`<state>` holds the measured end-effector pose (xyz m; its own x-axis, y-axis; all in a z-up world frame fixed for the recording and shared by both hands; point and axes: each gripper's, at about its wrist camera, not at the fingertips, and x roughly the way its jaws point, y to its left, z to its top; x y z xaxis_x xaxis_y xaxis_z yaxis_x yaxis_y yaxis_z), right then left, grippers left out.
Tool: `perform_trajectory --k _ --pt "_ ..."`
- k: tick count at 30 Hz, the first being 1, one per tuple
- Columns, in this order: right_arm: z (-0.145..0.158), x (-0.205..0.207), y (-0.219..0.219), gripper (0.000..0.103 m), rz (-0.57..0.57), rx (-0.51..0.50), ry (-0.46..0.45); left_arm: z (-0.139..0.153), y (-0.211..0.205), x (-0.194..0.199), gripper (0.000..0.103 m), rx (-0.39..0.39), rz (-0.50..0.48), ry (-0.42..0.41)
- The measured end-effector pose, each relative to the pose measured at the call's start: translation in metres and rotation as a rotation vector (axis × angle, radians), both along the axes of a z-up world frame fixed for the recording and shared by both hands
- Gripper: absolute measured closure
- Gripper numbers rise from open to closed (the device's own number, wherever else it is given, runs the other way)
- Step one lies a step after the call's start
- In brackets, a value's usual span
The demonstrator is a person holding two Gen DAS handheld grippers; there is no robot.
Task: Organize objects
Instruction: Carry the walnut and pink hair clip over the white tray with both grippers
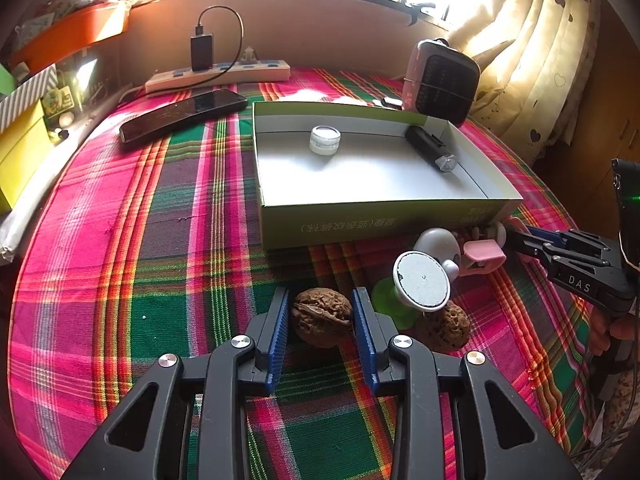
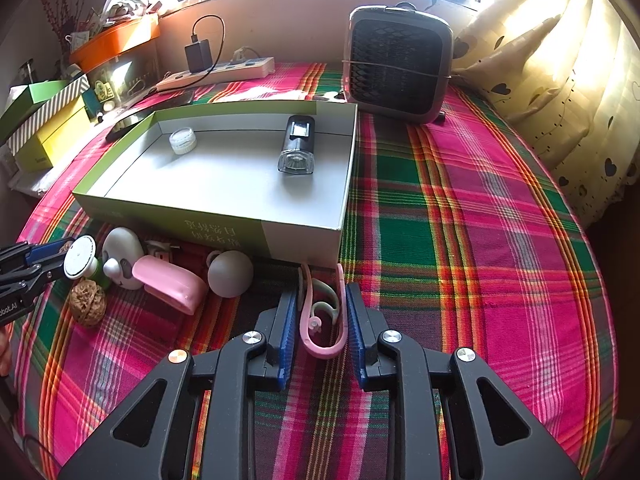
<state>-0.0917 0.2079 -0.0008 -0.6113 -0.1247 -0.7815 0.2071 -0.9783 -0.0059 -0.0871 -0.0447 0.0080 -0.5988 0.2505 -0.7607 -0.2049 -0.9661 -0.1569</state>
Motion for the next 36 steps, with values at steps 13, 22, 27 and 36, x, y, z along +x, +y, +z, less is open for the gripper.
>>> perform_trajectory --k 13,22,27,36 --pt "0.000 0.000 0.000 0.079 -0.004 -0.002 0.000 0.000 0.000 -0.001 0.074 -0.010 0.008 -0.002" --pt "0.005 0.003 0.003 0.079 -0.015 -0.025 0.009 0.003 -0.002 0.000 0.074 -0.023 0.015 0.010" --pt "0.011 0.007 0.001 0.079 -0.008 -0.034 0.020 0.010 -0.002 0.002 0.074 -0.030 0.015 0.029" --pt "0.030 0.015 -0.003 0.079 0.004 -0.058 0.066 0.027 0.002 0.004 0.074 -0.047 0.020 0.072"
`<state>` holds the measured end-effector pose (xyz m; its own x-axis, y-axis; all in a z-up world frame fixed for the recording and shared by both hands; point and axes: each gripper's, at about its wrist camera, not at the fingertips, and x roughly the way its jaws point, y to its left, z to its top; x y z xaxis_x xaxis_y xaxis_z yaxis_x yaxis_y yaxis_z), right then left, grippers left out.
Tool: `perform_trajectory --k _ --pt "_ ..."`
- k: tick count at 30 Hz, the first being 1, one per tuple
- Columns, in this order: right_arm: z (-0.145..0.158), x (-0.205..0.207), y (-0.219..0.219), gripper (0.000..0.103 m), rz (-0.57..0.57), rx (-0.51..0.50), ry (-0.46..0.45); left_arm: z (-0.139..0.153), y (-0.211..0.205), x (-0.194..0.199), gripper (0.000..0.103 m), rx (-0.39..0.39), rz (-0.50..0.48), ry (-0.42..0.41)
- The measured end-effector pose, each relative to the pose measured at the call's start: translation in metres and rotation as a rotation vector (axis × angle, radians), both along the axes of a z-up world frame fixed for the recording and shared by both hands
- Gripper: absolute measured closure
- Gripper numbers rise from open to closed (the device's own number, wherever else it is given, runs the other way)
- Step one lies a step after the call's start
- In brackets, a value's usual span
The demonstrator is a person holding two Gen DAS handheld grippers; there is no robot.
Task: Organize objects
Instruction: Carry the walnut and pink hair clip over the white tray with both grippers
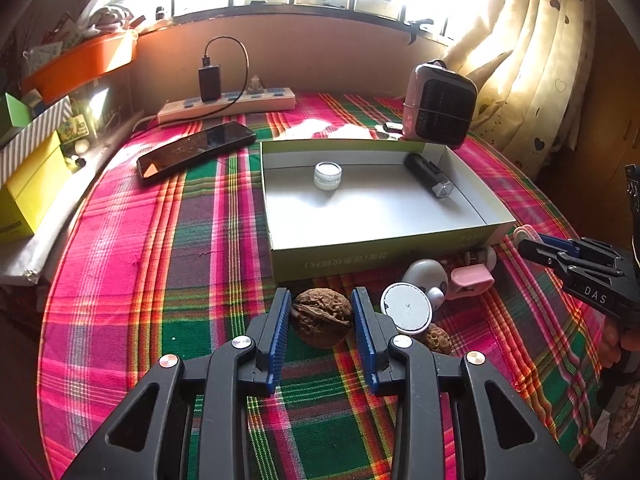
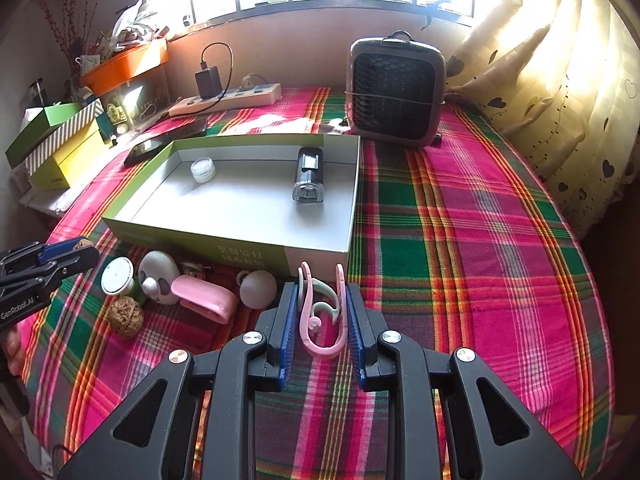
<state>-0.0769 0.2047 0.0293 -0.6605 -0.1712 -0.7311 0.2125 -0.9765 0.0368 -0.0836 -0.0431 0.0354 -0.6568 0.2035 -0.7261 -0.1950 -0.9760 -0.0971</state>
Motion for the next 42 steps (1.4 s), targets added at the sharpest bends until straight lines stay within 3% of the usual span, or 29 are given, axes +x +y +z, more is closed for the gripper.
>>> perform_trajectory --k 20,42 --pt "0.023 -0.035 -0.035 0.079 0.082 -0.025 0.021 0.021 0.016 -0.023 0.074 -0.004 -0.028 0.059" --pt "0.006 -0.119 -0.063 0.079 0.095 0.002 -0.050 0.010 0.025 -0.080 0.074 -0.022 -0.031 0.028"
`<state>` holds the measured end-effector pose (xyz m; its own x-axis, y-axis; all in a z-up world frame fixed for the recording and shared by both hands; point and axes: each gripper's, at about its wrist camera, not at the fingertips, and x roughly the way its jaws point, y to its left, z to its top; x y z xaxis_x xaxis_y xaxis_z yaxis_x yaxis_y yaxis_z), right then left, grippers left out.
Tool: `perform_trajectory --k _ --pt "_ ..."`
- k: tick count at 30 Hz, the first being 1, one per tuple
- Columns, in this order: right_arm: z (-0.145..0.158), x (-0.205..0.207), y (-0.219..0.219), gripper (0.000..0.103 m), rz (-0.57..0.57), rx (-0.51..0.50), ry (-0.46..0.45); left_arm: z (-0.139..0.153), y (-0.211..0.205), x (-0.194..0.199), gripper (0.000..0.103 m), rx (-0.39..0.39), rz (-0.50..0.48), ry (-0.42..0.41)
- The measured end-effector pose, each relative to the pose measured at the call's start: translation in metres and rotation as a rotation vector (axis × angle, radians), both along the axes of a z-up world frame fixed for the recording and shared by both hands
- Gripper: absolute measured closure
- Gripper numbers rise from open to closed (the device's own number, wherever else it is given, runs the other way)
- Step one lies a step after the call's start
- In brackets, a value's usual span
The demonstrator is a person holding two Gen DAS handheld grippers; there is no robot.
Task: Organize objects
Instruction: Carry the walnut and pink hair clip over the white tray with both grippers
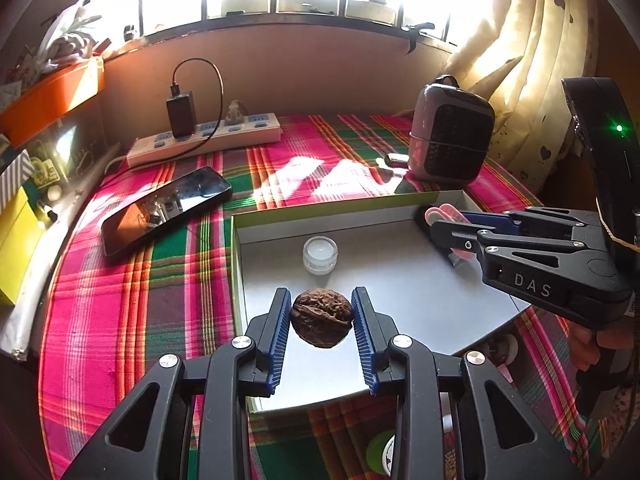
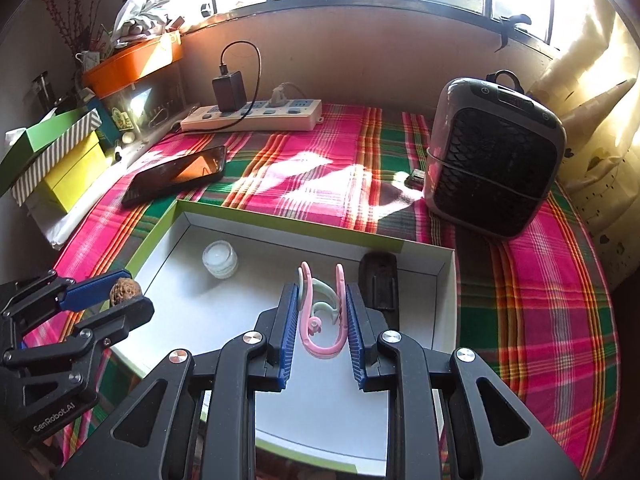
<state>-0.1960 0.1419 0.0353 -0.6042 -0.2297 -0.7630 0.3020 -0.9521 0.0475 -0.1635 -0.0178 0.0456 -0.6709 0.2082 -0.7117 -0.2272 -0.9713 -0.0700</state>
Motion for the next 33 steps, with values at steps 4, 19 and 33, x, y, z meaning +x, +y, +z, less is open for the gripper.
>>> perform_trajectory --k 4,19,33 --pt "-0.005 -0.013 -0.004 0.079 0.003 0.009 -0.018 -0.006 0.001 -0.012 0.074 -0.010 0.000 -0.016" --pt "-0.024 -0.035 -0.009 0.079 0.003 0.019 -0.064 -0.021 0.003 -0.031 0.074 -0.021 -0.004 -0.060" --pt "-0.029 -0.038 -0.013 0.079 0.006 0.051 -0.077 -0.028 0.009 -0.035 0.074 -0.038 -0.015 -0.084"
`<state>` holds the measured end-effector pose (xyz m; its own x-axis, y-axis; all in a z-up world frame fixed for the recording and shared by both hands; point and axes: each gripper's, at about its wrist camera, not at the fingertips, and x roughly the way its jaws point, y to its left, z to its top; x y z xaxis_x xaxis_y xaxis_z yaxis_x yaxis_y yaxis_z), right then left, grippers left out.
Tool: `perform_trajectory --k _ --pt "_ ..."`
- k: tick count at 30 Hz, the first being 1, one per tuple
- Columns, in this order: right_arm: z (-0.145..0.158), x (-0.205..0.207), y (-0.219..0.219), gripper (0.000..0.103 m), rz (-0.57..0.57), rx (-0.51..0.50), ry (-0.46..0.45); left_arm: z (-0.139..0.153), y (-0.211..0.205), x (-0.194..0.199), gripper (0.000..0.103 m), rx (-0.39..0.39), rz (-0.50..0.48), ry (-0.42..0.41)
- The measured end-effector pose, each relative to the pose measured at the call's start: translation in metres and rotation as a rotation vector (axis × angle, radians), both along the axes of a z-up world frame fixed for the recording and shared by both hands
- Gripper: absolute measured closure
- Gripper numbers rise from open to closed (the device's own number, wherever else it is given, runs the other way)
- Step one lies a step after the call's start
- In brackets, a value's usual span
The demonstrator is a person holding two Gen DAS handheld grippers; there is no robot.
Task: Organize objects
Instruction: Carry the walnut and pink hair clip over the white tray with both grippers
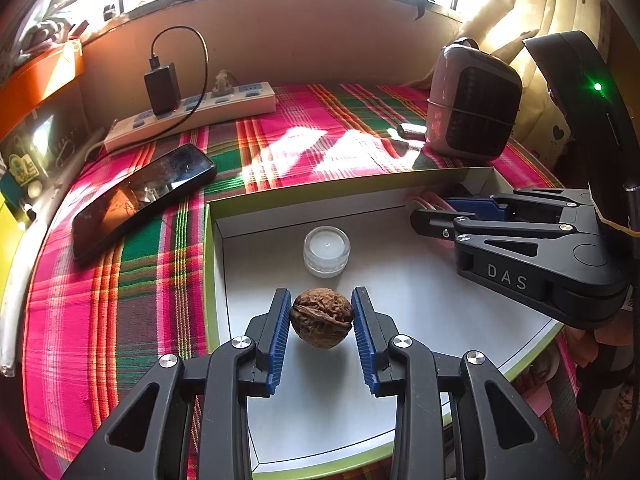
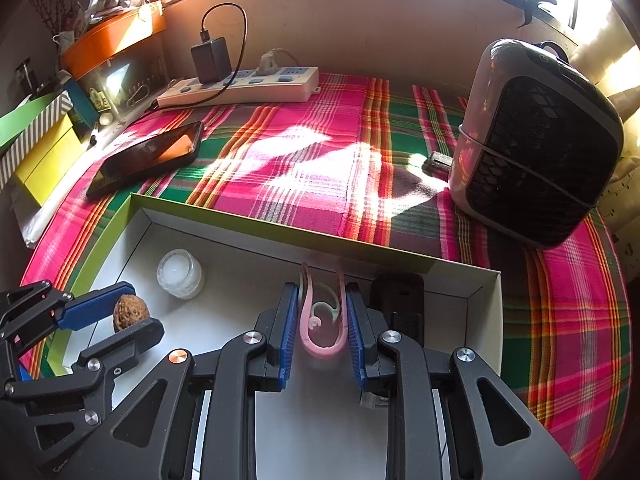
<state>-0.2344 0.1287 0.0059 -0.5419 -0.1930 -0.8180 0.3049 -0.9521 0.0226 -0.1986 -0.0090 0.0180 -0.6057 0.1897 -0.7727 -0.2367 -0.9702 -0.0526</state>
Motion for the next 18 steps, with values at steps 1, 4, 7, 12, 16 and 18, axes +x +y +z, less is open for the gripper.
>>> perform_trajectory --k 1,4,7,12,16,18 --pt "-0.0004 -0.0002 -0.0003 0.079 0.000 0.004 -0.002 -0.0001 0.0000 -0.0001 0.074 0.000 0.000 -0.001" --pt "-0.0008 -0.0005 -0.0006 0.079 0.001 0.010 -0.003 -0.0006 0.0010 -0.0001 0.074 -0.007 -0.001 0.000" --pt "-0.0013 -0.0010 -0.0010 0.079 0.000 0.014 -0.006 -0.0008 0.0012 0.0002 0.074 -0.009 -0.001 0.001" --pt "-0.0013 -0.0009 -0.0019 0.079 -0.001 0.023 -0.006 -0.0018 0.0018 0.0002 0.074 -0.011 -0.004 0.000" --pt "-0.0012 -0.0009 -0.0027 0.079 -0.003 0.025 -0.006 -0.0020 0.0020 0.0003 0.074 -0.013 -0.004 0.000" --pt "-0.0009 -0.0011 -0.0035 0.079 -0.002 0.029 -0.006 -0.0021 0.0018 0.0005 0.074 -0.012 -0.005 0.000"
